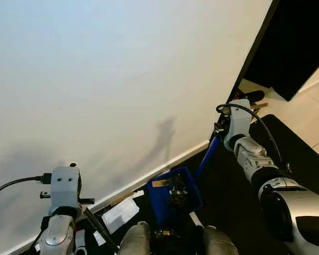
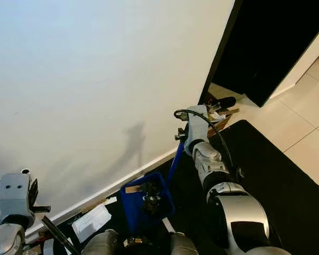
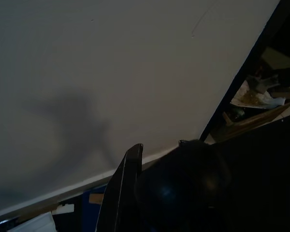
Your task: Sweep floor
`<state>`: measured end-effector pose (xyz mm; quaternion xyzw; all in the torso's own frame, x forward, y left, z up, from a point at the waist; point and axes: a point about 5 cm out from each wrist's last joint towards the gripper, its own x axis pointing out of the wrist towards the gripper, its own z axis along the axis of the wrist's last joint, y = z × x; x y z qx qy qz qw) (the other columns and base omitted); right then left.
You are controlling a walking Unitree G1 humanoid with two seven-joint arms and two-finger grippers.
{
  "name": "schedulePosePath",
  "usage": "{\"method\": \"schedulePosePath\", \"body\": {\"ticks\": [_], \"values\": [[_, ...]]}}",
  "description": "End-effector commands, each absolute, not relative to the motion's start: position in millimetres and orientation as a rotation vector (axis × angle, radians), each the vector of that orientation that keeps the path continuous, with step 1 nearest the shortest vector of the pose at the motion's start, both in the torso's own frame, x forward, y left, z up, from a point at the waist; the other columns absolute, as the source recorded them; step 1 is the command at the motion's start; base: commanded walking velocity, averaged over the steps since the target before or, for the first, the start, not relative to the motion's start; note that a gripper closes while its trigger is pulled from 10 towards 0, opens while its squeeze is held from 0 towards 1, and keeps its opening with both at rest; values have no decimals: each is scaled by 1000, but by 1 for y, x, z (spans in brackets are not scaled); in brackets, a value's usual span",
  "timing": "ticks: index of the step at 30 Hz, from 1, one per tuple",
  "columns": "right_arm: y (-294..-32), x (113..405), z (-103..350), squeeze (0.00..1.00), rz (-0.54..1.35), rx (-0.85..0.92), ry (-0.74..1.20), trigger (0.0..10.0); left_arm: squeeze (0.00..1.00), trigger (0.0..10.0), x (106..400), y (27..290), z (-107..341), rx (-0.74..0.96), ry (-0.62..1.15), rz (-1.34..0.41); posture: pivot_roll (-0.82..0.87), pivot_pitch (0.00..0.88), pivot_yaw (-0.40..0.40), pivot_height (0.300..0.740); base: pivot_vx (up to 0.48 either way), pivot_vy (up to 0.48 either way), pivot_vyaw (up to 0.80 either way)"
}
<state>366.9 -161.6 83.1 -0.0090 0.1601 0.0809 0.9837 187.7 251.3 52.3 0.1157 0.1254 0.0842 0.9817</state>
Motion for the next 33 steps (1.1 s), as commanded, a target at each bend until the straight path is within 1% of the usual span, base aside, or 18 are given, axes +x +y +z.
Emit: {"method": "schedulePosePath", "body": {"ticks": [1,8,9,10,11,14,17,18,25,26,30,33], "values": [[-162,364,77,0,164,0,369,0,0,10000,185,252,50,235,272,174,281,117,-20,740,0,0,0],[-160,367,83,0,187,-9,338,0,0,10000,192,250,51,227,257,176,269,112,-29,740,0,0,0],[-161,369,87,0,186,-18,311,3020,0,10000,194,251,52,230,249,180,258,118,-36,740,0,0,0],[-161,370,89,0,184,-20,299,3020,0,10000,195,251,53,233,245,182,258,118,-36,740,0,0,0],[-162,370,91,0,179,-19,288,10000,0,10000,196,254,56,250,234,188,252,122,-40,740,0,0,0],[-160,370,91,0,185,-18,268,10000,0,10000,202,264,65,271,222,217,248,120,-39,740,0,0,0],[-159,370,92,0,193,-10,258,10000,0,10000,205,268,71,264,215,227,243,121,-39,740,0,0,0],[-159,370,94,0,201,4,240,10000,0,10000,211,272,79,263,206,237,238,119,-38,740,0,0,0],[-161,369,99,0,214,21,190,10000,0,10000,223,276,98,316,136,250,213,113,-39,740,0,0,0],[-164,368,101,0,217,27,168,10000,0,10000,227,276,106,291,99,264,206,111,-38,740,0,0,0],[-167,367,102,0,214,27,159,10000,0,10000,229,277,113,229,64,295,203,110,-37,740,0,0,0],[-172,362,103,0,203,26,149,10000,0,10000,226,277,122,135,20,368,197,107,-36,740,0,0,0]]}}
